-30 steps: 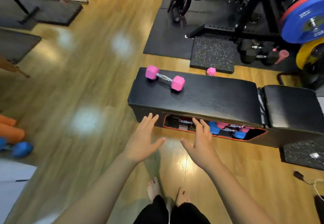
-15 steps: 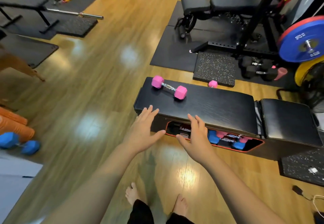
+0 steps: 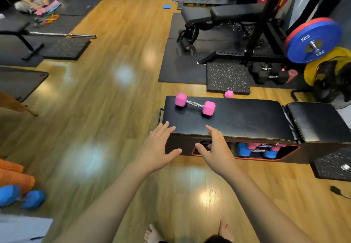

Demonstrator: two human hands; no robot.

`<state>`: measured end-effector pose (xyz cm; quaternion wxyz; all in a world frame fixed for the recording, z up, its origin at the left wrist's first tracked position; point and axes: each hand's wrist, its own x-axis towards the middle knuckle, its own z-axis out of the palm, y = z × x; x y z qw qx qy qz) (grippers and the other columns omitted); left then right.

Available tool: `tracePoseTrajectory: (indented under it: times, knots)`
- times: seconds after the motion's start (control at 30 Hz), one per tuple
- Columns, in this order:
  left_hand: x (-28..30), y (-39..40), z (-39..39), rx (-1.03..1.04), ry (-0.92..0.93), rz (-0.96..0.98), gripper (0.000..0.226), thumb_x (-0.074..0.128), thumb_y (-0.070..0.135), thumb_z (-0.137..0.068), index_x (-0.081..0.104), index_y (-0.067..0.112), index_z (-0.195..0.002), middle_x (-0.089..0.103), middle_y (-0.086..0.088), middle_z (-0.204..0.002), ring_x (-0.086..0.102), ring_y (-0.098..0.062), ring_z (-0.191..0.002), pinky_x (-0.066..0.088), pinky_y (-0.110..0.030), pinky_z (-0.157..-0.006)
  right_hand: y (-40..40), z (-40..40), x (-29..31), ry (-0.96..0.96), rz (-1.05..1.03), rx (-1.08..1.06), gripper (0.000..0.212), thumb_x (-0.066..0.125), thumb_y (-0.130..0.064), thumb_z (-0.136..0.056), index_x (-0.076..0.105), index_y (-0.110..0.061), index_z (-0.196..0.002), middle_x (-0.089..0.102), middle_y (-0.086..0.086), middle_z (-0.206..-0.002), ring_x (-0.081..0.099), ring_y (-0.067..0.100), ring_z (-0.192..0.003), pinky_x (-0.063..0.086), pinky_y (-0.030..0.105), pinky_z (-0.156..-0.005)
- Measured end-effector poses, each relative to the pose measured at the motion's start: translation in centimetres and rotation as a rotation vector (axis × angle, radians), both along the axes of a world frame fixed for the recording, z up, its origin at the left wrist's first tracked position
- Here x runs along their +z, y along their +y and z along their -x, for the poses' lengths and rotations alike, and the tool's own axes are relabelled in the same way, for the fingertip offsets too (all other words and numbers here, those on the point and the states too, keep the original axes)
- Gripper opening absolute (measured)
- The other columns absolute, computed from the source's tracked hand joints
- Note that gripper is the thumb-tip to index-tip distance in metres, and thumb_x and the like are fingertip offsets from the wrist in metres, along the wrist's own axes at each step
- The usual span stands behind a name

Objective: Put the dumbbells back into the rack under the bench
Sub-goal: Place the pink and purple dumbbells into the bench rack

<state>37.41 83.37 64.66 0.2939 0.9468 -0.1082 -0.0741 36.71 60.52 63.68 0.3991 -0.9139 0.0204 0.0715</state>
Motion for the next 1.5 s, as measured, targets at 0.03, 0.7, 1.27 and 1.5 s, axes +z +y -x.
tracePoseTrajectory:
  times: [0.03,0.7,1.27,1.5]
  knots:
    - [0.3,1.1,-0.4,-0.015,-0.004,-0.009,0.079,0.063,0.056,-0.089,0.029,0.029,-0.154,0.014,0.007,-0.165,0.004,-0.008,-0.152,0.018,-0.043,-0.123,1.1,-0.1,0.2,-0.007,0.0,-0.01,0.071,0.058,-0.055,-0.09,0.022,-0.04,-0.149,0.036,-0.012,-0.146,0.055,0.004,-0.105,0.051,0.036,-0.09]
    - [3.0,8.7,-15.5,-0.265,-0.044,0.04,0.078,0.063,0.055,-0.089,0.027,0.033,-0.155,0.014,0.01,-0.165,0.001,-0.004,-0.152,0.015,-0.04,-0.124,9.8,-9.2,2.3,-0.078,-0.02,-0.202,0.07,0.057,-0.053,-0.092,0.022,-0.035,-0.15,0.031,-0.014,-0.145,0.051,0.008,-0.116,0.051,0.037,-0.092]
    - [3.8,12.8,-30.0,-0.406,-0.031,0.026,0.076,0.062,0.056,-0.089,0.03,0.032,-0.153,0.019,0.011,-0.164,0.002,-0.003,-0.151,0.014,-0.032,-0.123,14.6,-20.5,2.8,-0.062,-0.055,-0.302,0.067,0.061,-0.046,-0.093,0.028,-0.032,-0.149,0.032,-0.016,-0.148,0.042,0.005,-0.131,0.041,0.034,-0.109]
    - [3.5,17.3,-36.2,-0.616,-0.017,0.046,0.073,0.062,0.056,-0.089,0.03,0.037,-0.152,0.022,0.017,-0.162,0.001,0.002,-0.15,0.018,-0.031,-0.122,20.5,-23.8,1.9,-0.046,-0.12,-0.581,0.063,0.062,-0.043,-0.093,0.037,-0.023,-0.147,0.042,-0.008,-0.136,0.049,0.007,-0.105,0.043,0.027,-0.094]
